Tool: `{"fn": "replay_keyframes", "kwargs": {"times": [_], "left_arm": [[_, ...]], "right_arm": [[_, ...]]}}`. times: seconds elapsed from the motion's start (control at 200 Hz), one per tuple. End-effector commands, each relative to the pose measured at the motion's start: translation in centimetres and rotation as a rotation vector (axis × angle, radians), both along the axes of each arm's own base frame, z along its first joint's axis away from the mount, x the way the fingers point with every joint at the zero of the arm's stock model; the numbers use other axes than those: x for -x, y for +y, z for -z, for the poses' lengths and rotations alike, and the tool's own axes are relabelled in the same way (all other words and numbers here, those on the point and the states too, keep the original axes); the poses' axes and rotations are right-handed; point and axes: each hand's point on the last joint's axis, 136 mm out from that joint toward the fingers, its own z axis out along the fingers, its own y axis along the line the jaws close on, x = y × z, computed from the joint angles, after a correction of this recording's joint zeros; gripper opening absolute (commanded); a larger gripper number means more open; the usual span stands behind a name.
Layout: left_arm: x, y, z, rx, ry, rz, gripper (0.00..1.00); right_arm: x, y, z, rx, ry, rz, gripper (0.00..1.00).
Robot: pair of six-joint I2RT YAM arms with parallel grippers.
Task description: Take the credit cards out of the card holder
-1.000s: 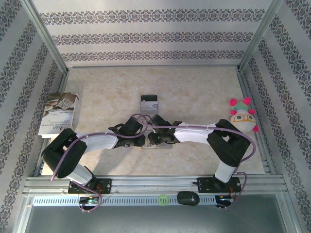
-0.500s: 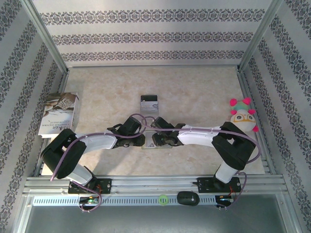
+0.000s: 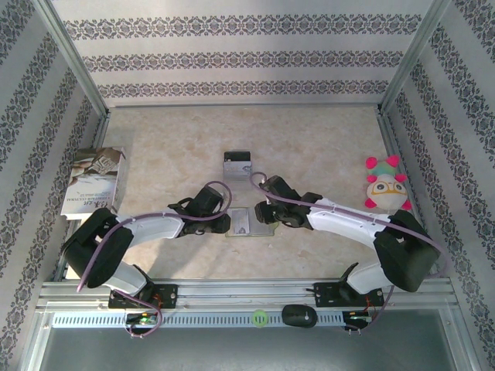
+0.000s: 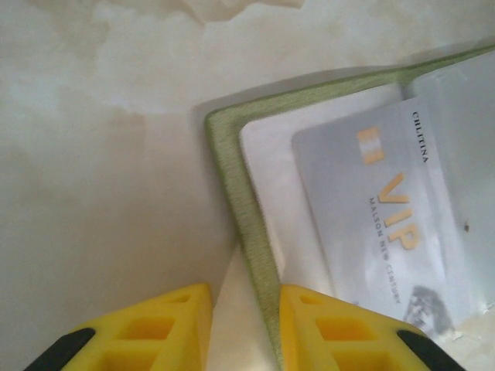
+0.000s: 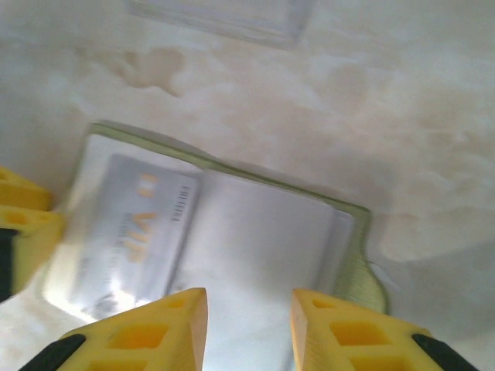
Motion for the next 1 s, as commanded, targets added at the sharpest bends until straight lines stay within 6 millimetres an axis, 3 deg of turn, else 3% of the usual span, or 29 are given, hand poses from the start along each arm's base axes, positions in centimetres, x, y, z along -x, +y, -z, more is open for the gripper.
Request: {"fn": "replay_keyframes", "kwargs": {"times": [0.0,0.115,0.29,0.415,0.59,0.719,0.994], "left_arm": [[0.3,1.5,-1.3,-0.033,-0.018,-0.020,0.31],[-0.3,0.5,-2.9,0.008,-0.042,0.005,0.30],[-0.8,-1.7,-2.4,0.061,-0.024,0.035,0.25],[-1.3,-1.2,-2.4,0.040,-0.044,0.010,0.24],[-1.5,-0.2,-4.7,0.010,-0.107,0.004,0.24],[-1.3,-1.5,-6.2,0.066,-0.122,0.041,0.24],[-1.5,-5.8,-3.3,0.139,-0.050,0.097,0.19]], "right_arm": [[0.4,2.9,-1.8,-0.153,0.045,-0.059,0.34],[0.5,3.8,-1.4,-0.201,0.088,-0.068,0.31],[0.7,4.2,-0.2,-0.239,0.138,-0.058,0.30],[0.8,3.9,0.4,-0.251,0.152,-0.044,0.31],[0.6,2.7,0.4,-0.250,0.138,-0.011,0.31],[0.5,2.3,0.6,-0.251,0.141,0.004,0.31],[0.6,2.1,0.8,-0.268,0.145,0.016,0.30]]}}
